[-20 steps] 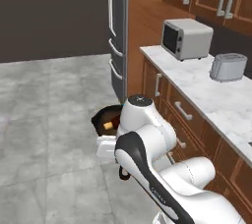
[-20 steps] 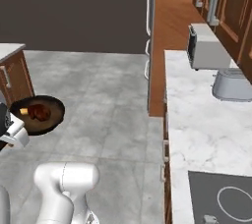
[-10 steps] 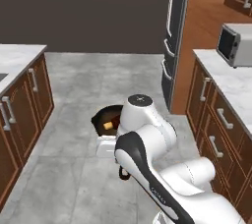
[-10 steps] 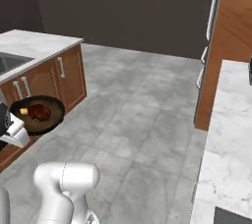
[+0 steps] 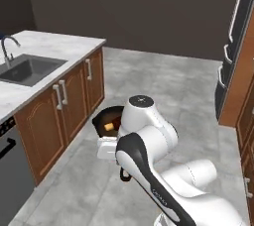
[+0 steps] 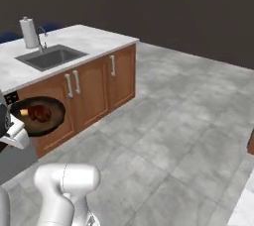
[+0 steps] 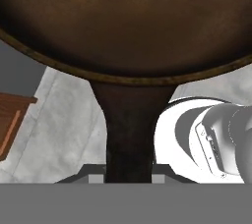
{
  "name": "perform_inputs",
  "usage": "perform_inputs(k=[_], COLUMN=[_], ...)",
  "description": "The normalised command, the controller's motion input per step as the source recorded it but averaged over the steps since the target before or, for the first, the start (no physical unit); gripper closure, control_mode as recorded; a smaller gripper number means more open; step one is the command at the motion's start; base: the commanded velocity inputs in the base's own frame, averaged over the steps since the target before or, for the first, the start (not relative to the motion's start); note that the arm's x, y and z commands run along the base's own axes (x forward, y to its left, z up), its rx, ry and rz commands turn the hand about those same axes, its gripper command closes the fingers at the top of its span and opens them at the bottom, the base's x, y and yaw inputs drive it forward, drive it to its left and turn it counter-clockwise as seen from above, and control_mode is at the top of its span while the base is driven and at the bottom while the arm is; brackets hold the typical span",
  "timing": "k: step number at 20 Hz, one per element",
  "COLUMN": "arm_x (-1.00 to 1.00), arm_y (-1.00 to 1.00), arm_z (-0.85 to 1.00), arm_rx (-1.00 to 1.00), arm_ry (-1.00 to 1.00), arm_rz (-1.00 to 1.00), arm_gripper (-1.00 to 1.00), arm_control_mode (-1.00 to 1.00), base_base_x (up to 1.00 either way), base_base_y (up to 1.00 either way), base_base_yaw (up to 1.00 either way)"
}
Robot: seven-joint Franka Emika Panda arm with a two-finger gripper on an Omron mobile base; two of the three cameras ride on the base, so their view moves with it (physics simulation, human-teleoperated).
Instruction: Pick up the pan with the steak in it and place it on the dining table. Then place the steak on the plate.
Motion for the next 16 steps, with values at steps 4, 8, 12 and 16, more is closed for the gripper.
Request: perform_inputs(k=[4, 8, 12, 16], arm_x=[0.00, 0.00, 0.00, 0.00], arm_y=[0.00, 0.00, 0.00, 0.00], arm_z=[0.00, 0.00, 0.00, 0.00], arm_rx=[0.00, 0.00, 0.00, 0.00], arm_ry=[0.00, 0.00, 0.00, 0.00], arm_rz=[0.00, 0.00, 0.00, 0.00], arm_gripper=[1.00, 1.00, 1.00, 1.00], arm_control_mode=[1.00, 1.00, 1.00, 1.00], base_base_x=[0.00, 0.00, 0.00, 0.00], base_base_y=[0.00, 0.00, 0.00, 0.00], base_base_yaw=[0.50, 0.50, 0.50, 0.50])
